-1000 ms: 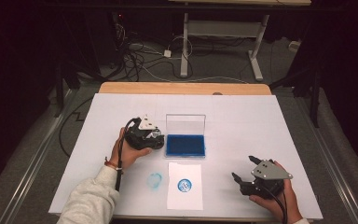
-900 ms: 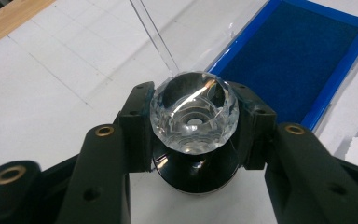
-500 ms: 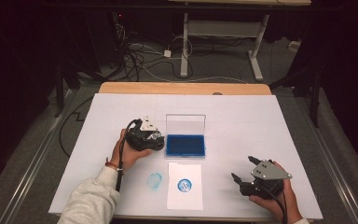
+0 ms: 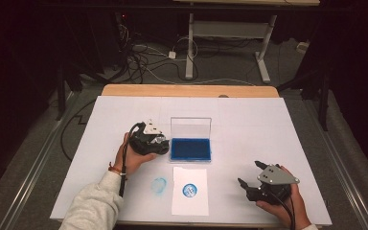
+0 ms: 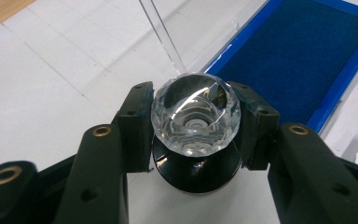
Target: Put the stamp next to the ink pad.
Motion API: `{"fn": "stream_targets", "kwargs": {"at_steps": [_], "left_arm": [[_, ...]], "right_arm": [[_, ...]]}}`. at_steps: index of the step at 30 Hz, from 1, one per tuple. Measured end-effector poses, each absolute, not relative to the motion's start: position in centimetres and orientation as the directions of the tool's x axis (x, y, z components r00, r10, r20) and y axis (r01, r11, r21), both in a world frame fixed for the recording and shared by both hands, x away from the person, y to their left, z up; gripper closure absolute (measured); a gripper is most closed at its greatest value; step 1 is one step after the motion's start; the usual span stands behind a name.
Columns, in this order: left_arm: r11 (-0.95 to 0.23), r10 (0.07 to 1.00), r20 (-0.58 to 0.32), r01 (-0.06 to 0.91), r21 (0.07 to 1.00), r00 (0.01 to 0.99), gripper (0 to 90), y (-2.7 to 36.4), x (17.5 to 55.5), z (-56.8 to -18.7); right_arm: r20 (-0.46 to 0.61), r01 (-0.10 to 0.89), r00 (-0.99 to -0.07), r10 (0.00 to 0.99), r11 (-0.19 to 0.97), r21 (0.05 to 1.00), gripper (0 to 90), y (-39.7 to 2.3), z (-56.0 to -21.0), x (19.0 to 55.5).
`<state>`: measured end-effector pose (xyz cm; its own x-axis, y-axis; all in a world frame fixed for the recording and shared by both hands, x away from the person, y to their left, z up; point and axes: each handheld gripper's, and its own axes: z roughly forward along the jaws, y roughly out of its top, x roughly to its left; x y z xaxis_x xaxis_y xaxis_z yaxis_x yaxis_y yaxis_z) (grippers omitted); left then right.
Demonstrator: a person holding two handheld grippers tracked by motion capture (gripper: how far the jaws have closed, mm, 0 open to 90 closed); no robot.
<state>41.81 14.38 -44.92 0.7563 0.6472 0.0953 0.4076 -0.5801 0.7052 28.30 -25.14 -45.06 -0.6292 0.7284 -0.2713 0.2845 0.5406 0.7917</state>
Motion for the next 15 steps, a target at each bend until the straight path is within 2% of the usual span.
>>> {"fn": "stream_targets", "kwargs": {"at_steps": [15], "left_arm": [[-0.566, 0.661, 0.117, 0.391, 0.725, 0.741, 47.0, 14.48, 41.41, -44.3]], "right_arm": [[-0.272, 0.286, -0.638, 0.721, 0.55, 0.785, 22.3, -25.02, -45.11, 28.25]]}}
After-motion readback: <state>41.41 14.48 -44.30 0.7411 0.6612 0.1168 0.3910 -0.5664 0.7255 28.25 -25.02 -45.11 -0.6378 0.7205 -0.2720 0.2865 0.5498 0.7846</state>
